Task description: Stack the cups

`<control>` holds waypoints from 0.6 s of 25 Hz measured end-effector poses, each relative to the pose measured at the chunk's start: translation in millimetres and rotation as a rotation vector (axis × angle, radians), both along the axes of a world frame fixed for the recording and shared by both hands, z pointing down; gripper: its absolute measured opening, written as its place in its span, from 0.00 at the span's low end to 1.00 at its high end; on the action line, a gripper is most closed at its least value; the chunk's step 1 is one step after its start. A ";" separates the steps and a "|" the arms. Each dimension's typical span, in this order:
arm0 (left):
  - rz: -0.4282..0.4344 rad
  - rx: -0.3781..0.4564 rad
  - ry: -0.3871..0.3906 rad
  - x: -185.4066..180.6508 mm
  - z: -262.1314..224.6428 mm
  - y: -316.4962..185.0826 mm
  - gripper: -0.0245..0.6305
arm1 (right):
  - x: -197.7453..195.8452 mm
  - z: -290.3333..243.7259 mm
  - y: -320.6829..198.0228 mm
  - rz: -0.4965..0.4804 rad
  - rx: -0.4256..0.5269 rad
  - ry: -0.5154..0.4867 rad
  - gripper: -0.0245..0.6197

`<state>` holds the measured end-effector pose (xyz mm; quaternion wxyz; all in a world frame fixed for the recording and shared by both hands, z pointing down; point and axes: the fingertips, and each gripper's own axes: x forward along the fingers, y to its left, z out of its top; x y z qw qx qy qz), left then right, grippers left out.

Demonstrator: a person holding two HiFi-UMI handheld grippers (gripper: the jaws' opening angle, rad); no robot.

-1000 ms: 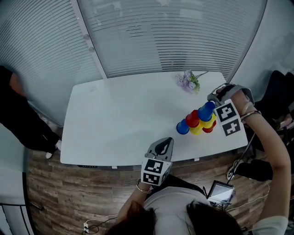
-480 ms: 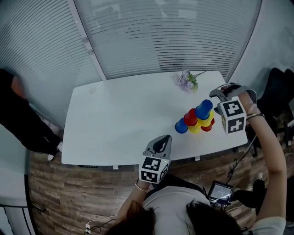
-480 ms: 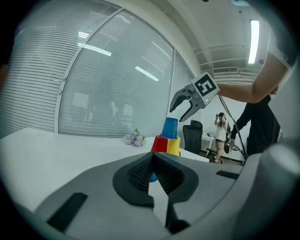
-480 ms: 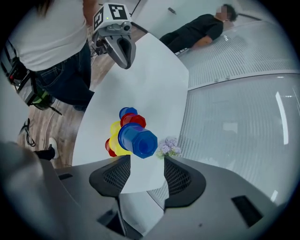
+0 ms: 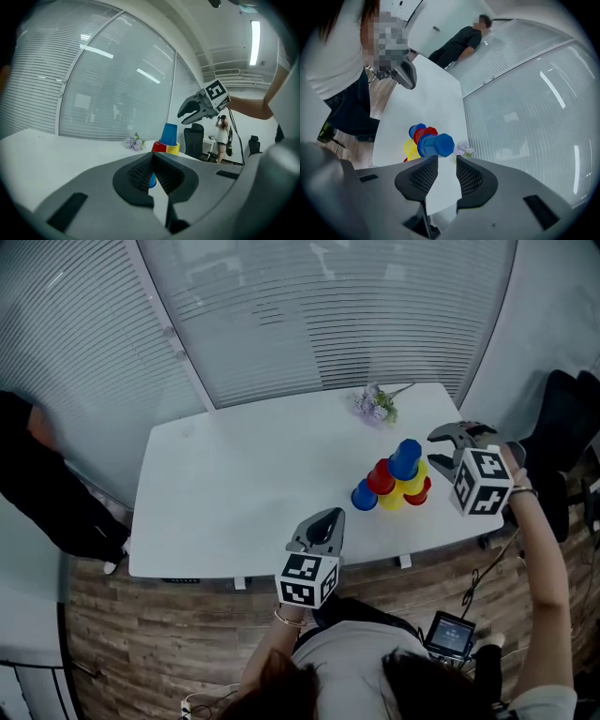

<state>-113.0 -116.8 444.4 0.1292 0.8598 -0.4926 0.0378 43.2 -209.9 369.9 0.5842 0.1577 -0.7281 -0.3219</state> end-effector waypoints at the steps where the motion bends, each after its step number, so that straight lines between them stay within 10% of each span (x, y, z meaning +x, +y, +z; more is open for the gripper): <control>1: -0.002 0.001 0.000 0.7 -2.4 -0.2 0.07 | 0.2 -1.2 2.0 0.013 -0.003 -0.041 0.26; 15: -0.065 0.045 -0.012 7.1 -34.3 0.6 0.07 | 10.0 -8.5 28.2 0.198 -0.013 -0.621 0.09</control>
